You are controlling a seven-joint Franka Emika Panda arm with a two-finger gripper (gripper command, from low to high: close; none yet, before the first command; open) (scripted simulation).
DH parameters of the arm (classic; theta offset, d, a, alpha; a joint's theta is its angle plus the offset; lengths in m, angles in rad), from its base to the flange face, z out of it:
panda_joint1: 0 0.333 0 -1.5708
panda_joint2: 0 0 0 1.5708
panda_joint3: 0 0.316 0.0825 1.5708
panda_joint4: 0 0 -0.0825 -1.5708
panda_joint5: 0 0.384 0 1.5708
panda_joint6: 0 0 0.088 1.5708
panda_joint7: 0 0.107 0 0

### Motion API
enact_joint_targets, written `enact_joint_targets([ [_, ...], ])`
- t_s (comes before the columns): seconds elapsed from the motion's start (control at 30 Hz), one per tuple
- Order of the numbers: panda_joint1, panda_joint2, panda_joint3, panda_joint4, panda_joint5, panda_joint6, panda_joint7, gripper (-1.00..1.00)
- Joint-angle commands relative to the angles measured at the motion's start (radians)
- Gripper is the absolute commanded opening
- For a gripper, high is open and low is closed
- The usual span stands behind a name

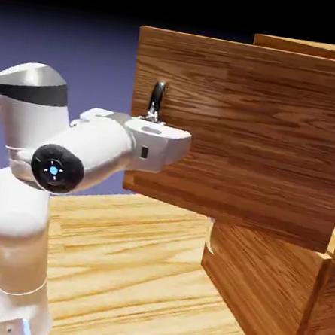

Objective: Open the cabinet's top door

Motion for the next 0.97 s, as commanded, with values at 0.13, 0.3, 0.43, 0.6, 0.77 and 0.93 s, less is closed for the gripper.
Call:
enact_joint_targets([
  [0.13,0.092,0.051,-0.148,0.173,-0.113,-0.211,-0.002,-1.00],
  [0.3,0.220,0.084,-0.251,0.355,-0.186,-0.390,0.006,-1.00],
  [0.43,0.330,0.099,-0.311,0.500,-0.226,-0.518,0.018,-1.00],
  [0.6,0.472,0.109,-0.369,0.681,-0.259,-0.668,0.039,-1.00],
  [0.77,0.613,0.112,-0.412,0.862,-0.277,-0.809,0.066,-1.00],
  [0.93,0.718,0.112,-0.436,0.998,-0.284,-0.909,0.091,1.00],
])
